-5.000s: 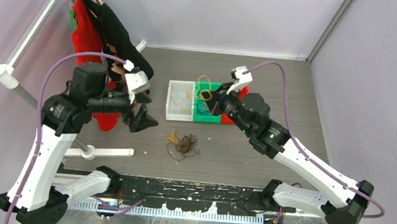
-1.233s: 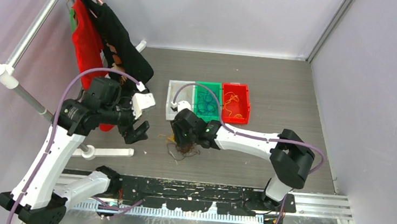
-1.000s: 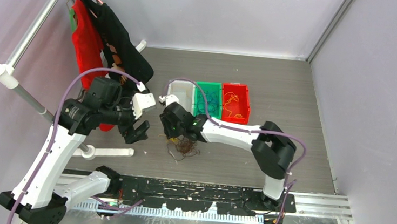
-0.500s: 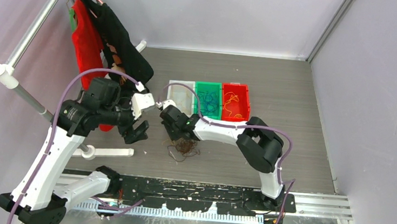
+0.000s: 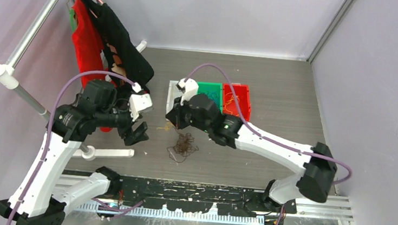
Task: Untangle the cables
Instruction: Untie the cable.
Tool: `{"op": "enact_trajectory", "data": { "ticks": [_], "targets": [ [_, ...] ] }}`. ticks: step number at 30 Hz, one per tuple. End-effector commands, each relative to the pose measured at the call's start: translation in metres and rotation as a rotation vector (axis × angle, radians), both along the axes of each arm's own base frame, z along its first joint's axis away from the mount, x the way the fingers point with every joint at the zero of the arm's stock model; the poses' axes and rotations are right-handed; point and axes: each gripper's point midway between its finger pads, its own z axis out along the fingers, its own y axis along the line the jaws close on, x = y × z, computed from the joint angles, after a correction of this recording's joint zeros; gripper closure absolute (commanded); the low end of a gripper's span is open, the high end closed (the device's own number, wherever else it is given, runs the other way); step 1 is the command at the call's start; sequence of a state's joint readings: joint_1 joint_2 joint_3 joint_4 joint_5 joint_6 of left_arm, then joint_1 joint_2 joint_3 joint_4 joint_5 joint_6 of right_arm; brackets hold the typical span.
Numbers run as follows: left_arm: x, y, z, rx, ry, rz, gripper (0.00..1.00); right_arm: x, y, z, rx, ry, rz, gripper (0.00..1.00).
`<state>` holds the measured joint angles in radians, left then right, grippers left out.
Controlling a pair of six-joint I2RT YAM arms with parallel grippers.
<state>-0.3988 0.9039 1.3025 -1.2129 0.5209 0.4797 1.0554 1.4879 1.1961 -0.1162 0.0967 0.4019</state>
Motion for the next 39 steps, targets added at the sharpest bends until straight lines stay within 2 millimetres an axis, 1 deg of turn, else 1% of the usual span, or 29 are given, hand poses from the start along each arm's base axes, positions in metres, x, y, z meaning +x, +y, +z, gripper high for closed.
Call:
{"op": "enact_trajectory", "data": {
  "ticks": [1,7,11,14,16,18,22,25,28,29,30,31,32,33,36,37,38,39],
  "targets": [
    [0.003,-0.009,0.013,-0.074,-0.047,-0.004,0.22,-0.018,0.005,0.069,0.270,-0.010,0.070,0.99],
    [-0.001,-0.015,0.026,-0.136,-0.068,-0.021,0.19,-0.041,0.003,0.123,0.461,0.010,0.162,0.99],
    [-0.007,-0.022,0.038,-0.209,-0.104,-0.045,0.18,-0.056,0.004,0.154,0.564,0.027,0.241,0.99],
    [-0.008,-0.026,0.047,-0.253,-0.137,-0.054,0.19,-0.064,0.006,0.168,0.610,0.044,0.286,0.99],
    [-0.008,-0.029,0.050,-0.276,-0.131,-0.050,0.20,-0.065,0.007,0.173,0.629,0.049,0.296,0.99],
    [-0.007,-0.032,0.054,-0.305,-0.110,-0.036,0.24,-0.066,0.010,0.177,0.647,0.057,0.302,0.99],
    [-0.004,-0.039,0.054,-0.354,-0.081,-0.023,0.38,-0.065,0.016,0.180,0.667,0.073,0.314,0.99],
    [0.004,-0.040,0.051,-0.358,-0.081,0.000,0.54,-0.065,0.019,0.183,0.679,0.081,0.319,0.99],
    [0.008,-0.042,0.044,-0.349,-0.052,0.012,0.68,-0.064,0.019,0.186,0.683,0.075,0.318,0.99],
    [0.010,-0.042,0.043,-0.346,-0.047,0.017,0.75,-0.065,0.019,0.187,0.683,0.075,0.320,0.99],
    [0.013,-0.041,0.046,-0.350,-0.061,0.029,0.84,-0.065,0.019,0.186,0.679,0.075,0.320,0.99],
    [0.018,-0.041,0.051,-0.354,-0.081,0.041,0.91,-0.064,0.019,0.183,0.669,0.078,0.316,0.96],
    [0.020,-0.040,0.056,-0.358,-0.099,0.051,0.97,-0.064,0.018,0.182,0.664,0.079,0.311,0.89],
    [0.021,-0.039,0.062,-0.362,-0.119,0.056,1.00,-0.063,0.016,0.179,0.658,0.081,0.296,0.82],
    [0.017,-0.036,0.077,-0.369,-0.168,0.046,1.00,-0.057,0.001,0.169,0.648,0.063,0.245,0.70],
    [0.015,-0.035,0.080,-0.368,-0.178,0.041,1.00,-0.054,-0.005,0.167,0.648,0.057,0.223,0.64],
    [0.013,-0.034,0.084,-0.368,-0.191,0.036,1.00,-0.052,-0.012,0.159,0.642,0.058,0.201,0.62],
    [0.012,-0.034,0.087,-0.369,-0.205,0.031,1.00,-0.049,-0.018,0.156,0.642,0.054,0.184,0.61]
  ]
}}
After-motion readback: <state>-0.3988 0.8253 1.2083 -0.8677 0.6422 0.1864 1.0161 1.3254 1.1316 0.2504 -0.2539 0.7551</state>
